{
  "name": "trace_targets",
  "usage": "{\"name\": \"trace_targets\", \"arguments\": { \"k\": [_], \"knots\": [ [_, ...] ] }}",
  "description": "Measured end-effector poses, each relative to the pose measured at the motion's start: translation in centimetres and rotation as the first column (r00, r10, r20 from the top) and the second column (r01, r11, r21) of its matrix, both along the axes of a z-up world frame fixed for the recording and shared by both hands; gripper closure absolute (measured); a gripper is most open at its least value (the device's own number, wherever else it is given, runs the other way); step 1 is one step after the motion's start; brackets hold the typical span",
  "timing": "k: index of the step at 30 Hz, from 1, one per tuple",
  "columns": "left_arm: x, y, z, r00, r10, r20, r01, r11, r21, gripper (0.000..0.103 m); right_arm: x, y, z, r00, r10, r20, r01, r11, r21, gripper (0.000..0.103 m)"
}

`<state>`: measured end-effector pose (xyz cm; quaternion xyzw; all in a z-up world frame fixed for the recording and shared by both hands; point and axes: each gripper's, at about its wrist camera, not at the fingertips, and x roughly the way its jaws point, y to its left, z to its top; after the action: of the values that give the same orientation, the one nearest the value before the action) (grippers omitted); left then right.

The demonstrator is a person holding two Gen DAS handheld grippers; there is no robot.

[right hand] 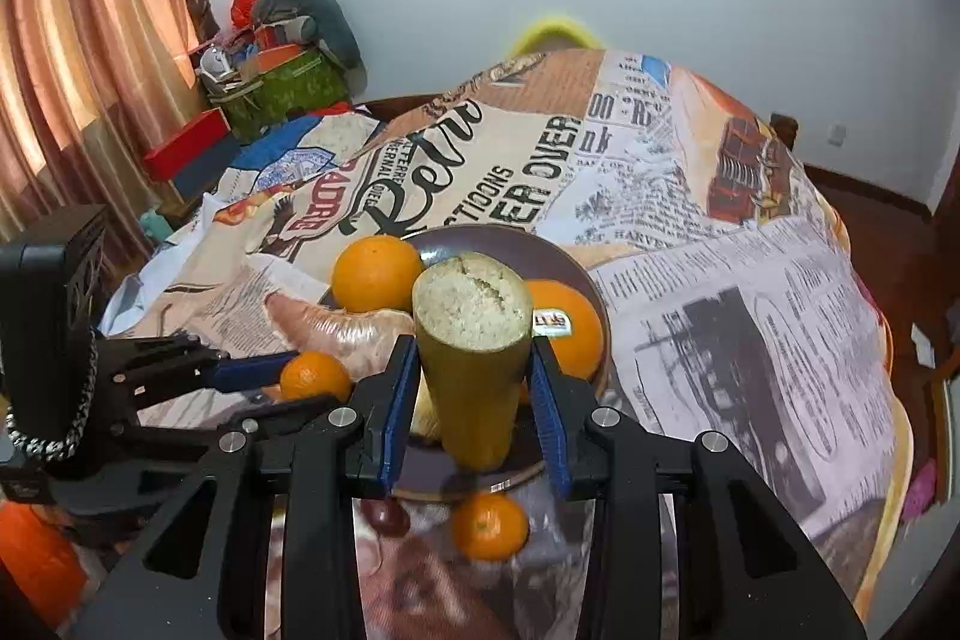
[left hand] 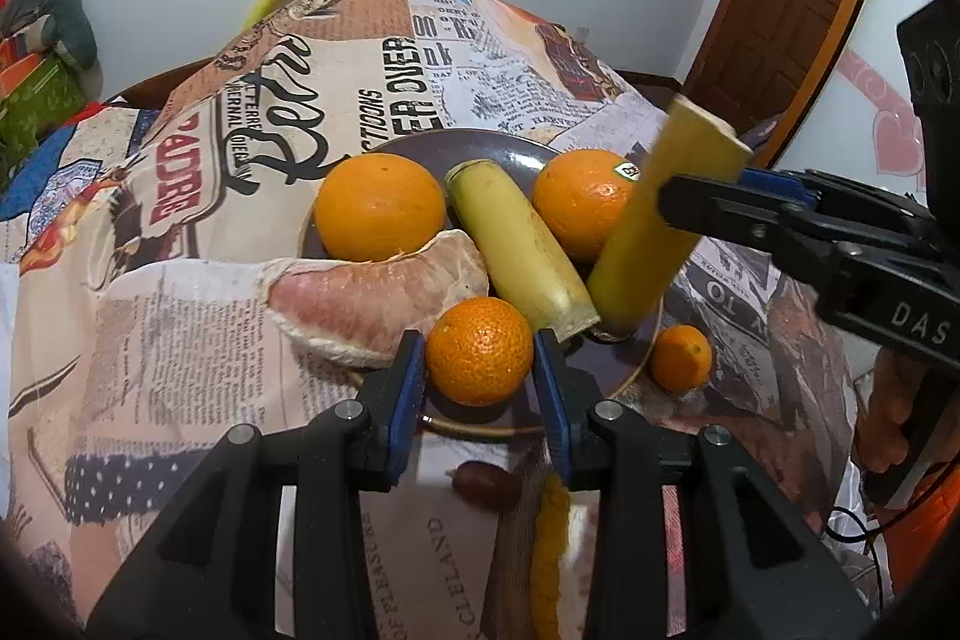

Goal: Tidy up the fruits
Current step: 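Carry the cylinder with the right gripper while the left gripper carries the mandarin over the plate, then lower the cylinder and mandarin onto the purple plate and open both grippers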

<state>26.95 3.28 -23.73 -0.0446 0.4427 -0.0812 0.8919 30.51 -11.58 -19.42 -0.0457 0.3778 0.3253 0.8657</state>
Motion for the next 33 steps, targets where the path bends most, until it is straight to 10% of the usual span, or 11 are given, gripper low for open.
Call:
{"name": "trace_targets", "arguments": {
  "k": [33],
  "knots": [
    [-2.4, 0.6, 3.4, 0.998, 0.032, 0.059, -0.033, 0.999, 0.030, 0.059, -1.7, -0.8, 1.2, 1.000, 0.020, -0.002, -0.020, 1.000, -0.013, 0.063]
  ]
}}
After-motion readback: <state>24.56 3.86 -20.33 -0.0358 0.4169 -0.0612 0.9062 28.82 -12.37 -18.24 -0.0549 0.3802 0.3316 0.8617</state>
